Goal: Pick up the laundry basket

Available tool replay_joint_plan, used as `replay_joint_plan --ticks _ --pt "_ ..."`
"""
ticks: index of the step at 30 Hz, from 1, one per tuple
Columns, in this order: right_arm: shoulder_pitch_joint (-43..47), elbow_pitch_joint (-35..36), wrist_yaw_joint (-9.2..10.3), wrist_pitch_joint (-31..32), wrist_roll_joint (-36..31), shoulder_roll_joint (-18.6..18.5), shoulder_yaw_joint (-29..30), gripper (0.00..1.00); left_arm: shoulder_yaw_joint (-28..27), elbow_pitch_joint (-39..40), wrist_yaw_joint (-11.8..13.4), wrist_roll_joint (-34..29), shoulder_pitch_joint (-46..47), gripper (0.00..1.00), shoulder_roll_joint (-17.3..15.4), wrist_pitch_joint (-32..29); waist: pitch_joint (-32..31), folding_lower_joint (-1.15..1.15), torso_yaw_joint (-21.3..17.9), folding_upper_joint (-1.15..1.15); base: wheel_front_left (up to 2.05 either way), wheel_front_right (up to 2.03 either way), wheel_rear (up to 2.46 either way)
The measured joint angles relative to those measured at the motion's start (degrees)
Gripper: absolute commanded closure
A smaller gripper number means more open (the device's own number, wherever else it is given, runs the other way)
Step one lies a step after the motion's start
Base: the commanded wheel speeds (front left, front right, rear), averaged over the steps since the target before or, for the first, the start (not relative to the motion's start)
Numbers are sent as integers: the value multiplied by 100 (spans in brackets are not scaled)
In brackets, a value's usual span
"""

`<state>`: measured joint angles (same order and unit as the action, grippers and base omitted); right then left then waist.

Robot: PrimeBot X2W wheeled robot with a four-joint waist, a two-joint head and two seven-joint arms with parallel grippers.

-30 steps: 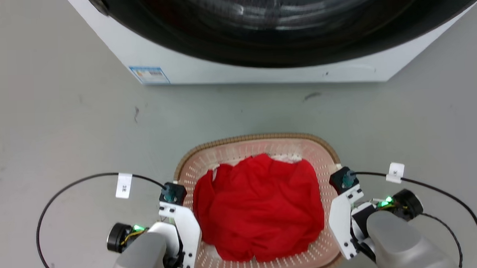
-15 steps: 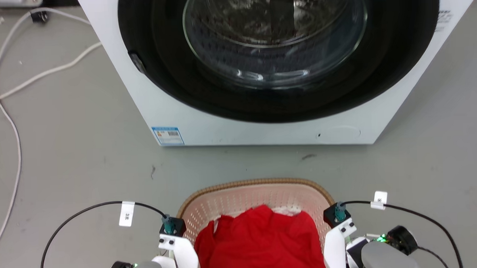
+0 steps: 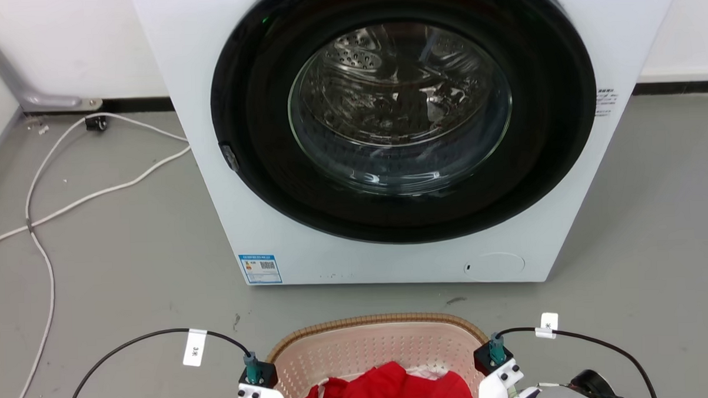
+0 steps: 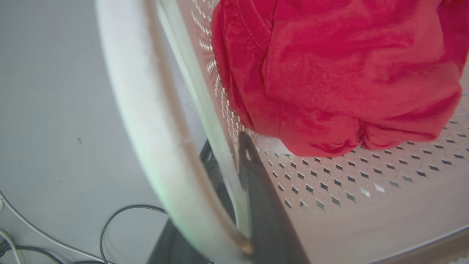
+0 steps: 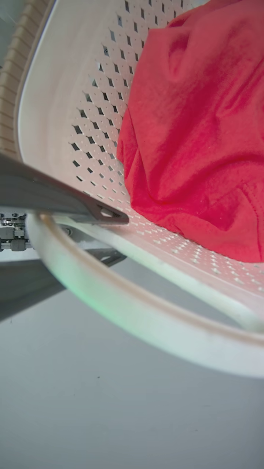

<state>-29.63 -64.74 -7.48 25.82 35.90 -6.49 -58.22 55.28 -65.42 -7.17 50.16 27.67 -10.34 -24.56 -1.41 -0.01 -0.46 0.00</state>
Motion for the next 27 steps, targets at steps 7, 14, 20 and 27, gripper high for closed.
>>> replay_joint_plan --ticks 7,14,20,27 --pt "7 55 0 147 472 -107 -431 100 244 31 -7 215 -34 100 -43 -132 -198 1 -40 0 0 0 0" --pt "-2 46 0 159 782 -137 -727 100 441 43 -7 358 -34 100 -64 -186 -256 1 -56 0 0 0 0" --pt "-50 18 0 120 973 -157 -954 100 588 38 -7 481 -34 100 -62 -171 -261 2 -59 0 0 0 0" --pt "-96 -13 0 87 1160 -160 -1155 100 745 21 -7 600 -20 100 -63 -147 -267 1 -64 0 0 0 0"
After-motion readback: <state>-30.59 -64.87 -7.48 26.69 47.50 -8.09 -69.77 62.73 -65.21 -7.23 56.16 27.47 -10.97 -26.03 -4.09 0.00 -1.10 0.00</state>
